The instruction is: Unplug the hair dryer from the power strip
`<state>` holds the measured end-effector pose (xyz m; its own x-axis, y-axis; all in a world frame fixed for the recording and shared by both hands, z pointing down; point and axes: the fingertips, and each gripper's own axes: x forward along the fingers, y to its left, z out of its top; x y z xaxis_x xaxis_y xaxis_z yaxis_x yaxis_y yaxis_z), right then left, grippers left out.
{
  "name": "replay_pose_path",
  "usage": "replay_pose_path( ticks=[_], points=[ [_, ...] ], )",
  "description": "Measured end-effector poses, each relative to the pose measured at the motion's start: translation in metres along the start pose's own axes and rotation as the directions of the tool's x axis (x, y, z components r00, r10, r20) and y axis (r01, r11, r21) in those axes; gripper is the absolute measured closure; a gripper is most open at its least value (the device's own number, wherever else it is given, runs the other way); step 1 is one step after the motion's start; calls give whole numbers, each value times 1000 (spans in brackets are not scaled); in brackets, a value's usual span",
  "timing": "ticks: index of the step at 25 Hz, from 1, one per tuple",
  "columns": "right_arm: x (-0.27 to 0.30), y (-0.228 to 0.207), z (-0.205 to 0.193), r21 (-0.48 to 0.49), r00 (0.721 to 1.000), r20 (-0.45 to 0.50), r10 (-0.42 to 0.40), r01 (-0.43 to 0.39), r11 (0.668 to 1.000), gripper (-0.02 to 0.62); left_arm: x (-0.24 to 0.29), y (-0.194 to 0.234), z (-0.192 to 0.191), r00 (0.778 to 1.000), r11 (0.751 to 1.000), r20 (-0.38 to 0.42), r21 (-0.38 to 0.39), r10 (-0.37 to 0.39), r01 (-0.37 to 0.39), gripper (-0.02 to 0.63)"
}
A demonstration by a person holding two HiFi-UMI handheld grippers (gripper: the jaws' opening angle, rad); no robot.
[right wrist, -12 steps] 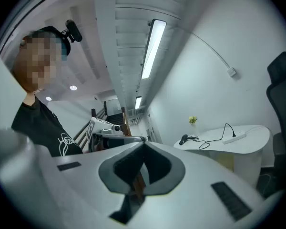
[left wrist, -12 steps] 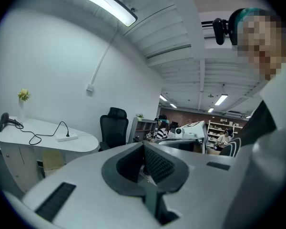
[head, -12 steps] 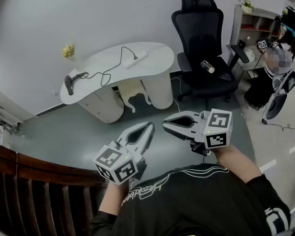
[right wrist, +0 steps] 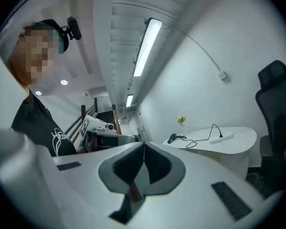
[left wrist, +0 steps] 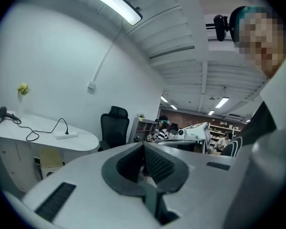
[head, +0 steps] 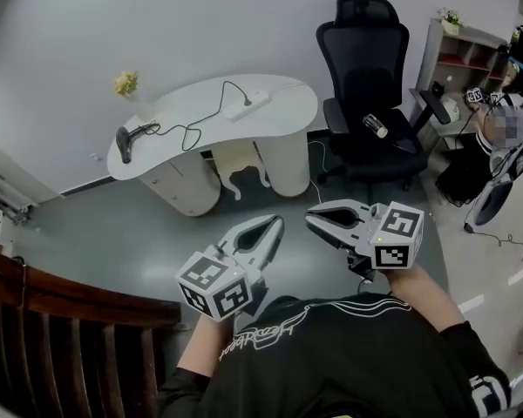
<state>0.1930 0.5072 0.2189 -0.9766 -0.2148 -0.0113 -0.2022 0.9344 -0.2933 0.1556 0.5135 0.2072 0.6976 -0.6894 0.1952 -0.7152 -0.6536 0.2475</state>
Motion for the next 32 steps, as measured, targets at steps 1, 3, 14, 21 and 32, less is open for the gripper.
replay_pose_path(
  ticks=[1,3,14,21,32],
  points=[
    [0,-4,-3,12,1000,2,-3,3,1000,598,0,3,-4,1000,1000,0,-9,5,-5,603],
    [5,-16,-7,28,1000,5,-21,21,999,597,0,16,-7,1000,1000,3,-26,18,-18,601],
    [65,-138,-9,69,989,-17,-150,151,986,595,53,141,0,999,996,-33,-84,31,-33,601],
    [112,-243,0,147,972,-48,-231,236,961,597,112,252,16,997,991,-73,-134,-13,3,601],
    [218,-388,39,108,982,-48,-185,189,976,597,176,440,62,995,997,-95,-73,23,-30,601]
  ],
)
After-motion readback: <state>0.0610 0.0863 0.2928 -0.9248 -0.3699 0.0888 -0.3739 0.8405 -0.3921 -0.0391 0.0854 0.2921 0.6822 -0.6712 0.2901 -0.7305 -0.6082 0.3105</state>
